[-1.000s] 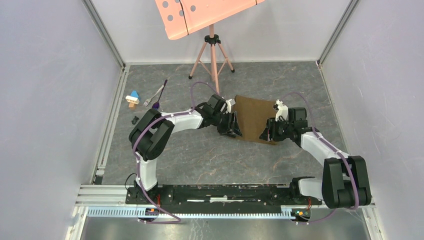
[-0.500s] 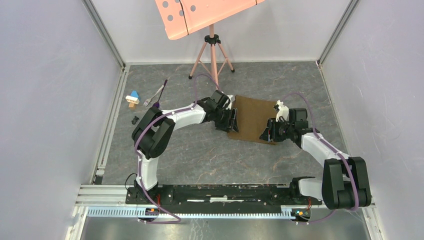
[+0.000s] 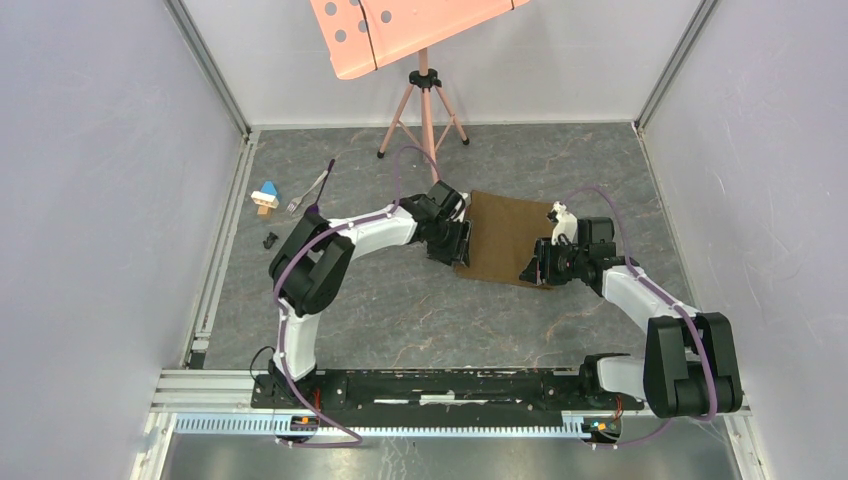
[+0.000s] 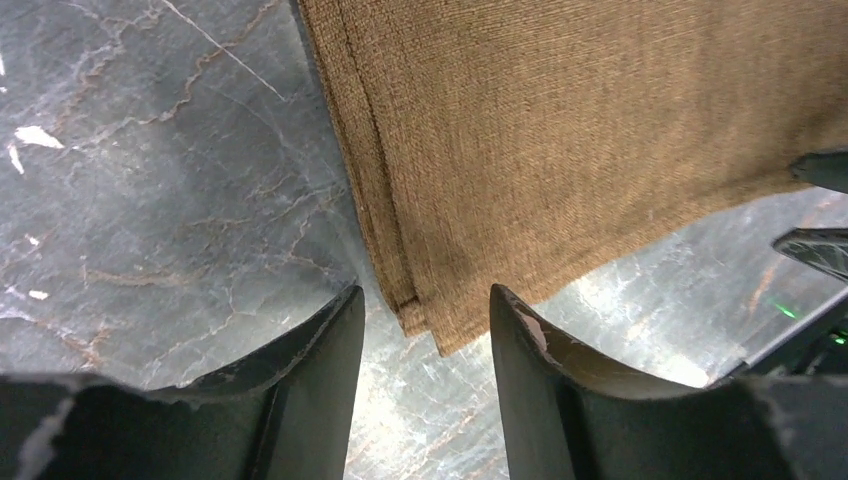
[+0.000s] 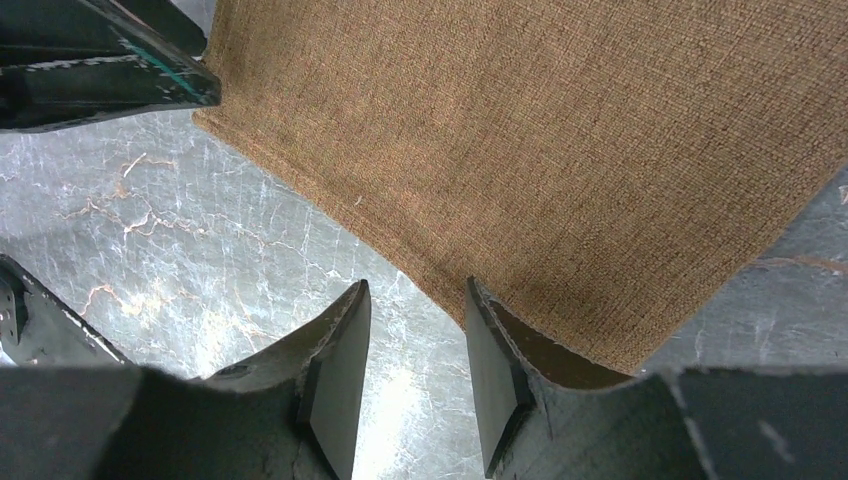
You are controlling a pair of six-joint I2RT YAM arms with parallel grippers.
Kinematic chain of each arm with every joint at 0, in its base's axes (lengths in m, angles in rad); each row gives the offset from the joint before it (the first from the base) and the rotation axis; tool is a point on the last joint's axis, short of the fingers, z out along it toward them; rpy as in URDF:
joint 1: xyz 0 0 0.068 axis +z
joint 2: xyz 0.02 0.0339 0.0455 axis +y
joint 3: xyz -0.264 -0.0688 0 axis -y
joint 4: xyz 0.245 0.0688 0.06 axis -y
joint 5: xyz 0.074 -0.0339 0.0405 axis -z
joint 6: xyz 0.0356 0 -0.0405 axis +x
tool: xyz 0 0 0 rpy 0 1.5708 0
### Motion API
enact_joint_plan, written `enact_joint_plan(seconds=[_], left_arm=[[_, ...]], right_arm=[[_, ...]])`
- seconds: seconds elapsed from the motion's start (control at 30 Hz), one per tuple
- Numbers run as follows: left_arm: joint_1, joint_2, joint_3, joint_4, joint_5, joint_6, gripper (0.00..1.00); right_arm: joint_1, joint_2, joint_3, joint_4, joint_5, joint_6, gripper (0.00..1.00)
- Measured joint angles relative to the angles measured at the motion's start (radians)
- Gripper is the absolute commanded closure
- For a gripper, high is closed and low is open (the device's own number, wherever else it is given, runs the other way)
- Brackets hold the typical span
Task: Fold the napkin into a case and place the utensils inside
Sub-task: Smooth out the square-folded napkin at the center of the board.
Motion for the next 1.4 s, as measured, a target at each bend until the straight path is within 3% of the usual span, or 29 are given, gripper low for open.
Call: enact_joint_plan(seconds=[0.17,0.87,1.07,1.17,1.4], left_arm=[[-0.016,0.039,0.039,-0.026,-0.035,0.009,0.52],[-0.019,0.06,0.064,-0.057,-0.1,0.01,0.96],[-0.019,0.066,0.073,-0.064,-0.1,0.01,0.98],[-0.017,0.068,0.076,-0.068,-0.1,0.01,0.98],[-0.009,0.074,0.08,-0.069,-0.091,0.01,0.98]], right_arm=[[0.0,-0.013,0.0,-0.007,0.015,0.0,0.56],[0.0,-0.054,-0.045,0.006,0.139,0.02,0.6],[0.0,-0.051,-0.045,0.013,0.131,0.03,0.61],[-0.013,-0.044,-0.056,0.042,0.127,0.042,0.67],[-0.051,-0.051,-0.149,0.154,0.138,0.08,0.66]])
